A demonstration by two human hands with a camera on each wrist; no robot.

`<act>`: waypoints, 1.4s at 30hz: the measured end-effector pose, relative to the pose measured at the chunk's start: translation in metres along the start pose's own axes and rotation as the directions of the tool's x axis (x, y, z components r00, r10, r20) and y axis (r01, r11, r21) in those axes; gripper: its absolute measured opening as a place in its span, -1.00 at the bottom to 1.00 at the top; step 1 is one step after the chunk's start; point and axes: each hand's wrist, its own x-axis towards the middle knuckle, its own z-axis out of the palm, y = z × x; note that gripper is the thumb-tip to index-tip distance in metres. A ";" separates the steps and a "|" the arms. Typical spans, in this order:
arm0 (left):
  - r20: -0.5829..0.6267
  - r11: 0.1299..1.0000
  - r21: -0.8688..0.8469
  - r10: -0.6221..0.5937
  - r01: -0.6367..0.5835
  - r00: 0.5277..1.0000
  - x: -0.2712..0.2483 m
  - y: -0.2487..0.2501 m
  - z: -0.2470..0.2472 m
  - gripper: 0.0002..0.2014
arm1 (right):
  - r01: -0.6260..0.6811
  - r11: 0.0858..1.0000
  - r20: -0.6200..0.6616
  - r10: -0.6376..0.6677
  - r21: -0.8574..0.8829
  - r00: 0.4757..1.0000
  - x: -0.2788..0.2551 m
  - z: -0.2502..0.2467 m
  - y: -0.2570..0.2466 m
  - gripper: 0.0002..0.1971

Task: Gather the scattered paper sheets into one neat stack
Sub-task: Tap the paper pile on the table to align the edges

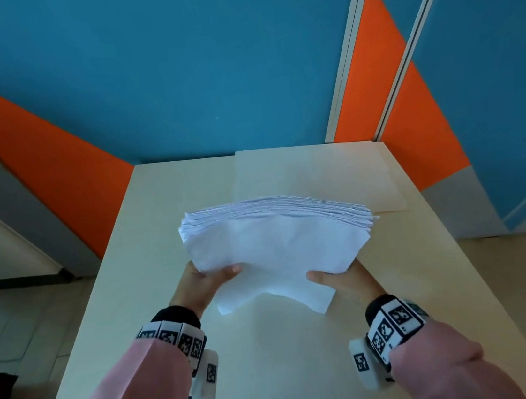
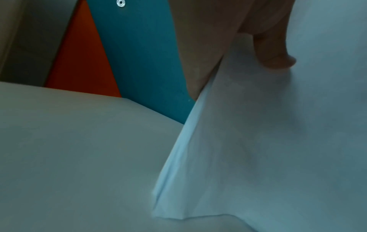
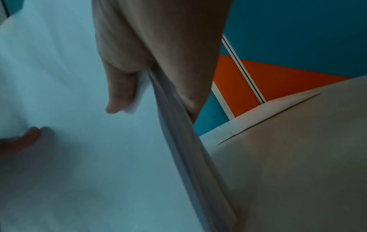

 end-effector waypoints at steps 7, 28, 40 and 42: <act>-0.183 0.984 -0.178 -0.011 -0.022 0.983 0.002 0.009 0.001 -0.85 | 0.048 0.997 0.025 -0.047 -0.053 0.999 -0.008 -0.007 -0.017 -0.75; -0.090 0.992 -0.025 0.118 -0.120 0.989 -0.012 0.049 -0.038 -0.82 | 0.318 0.922 0.054 -0.314 -0.223 0.948 -0.014 -0.053 -0.079 -0.82; -0.214 0.986 0.134 0.123 -0.096 0.969 0.003 0.026 -0.037 -0.85 | 0.337 0.939 -0.196 -0.319 0.068 0.927 -0.002 -0.021 -0.050 -0.70; -0.210 0.981 0.163 0.135 -0.101 0.968 0.005 0.018 -0.038 -0.90 | 0.346 0.937 -0.208 -0.328 0.053 0.921 0.001 -0.019 -0.045 -0.70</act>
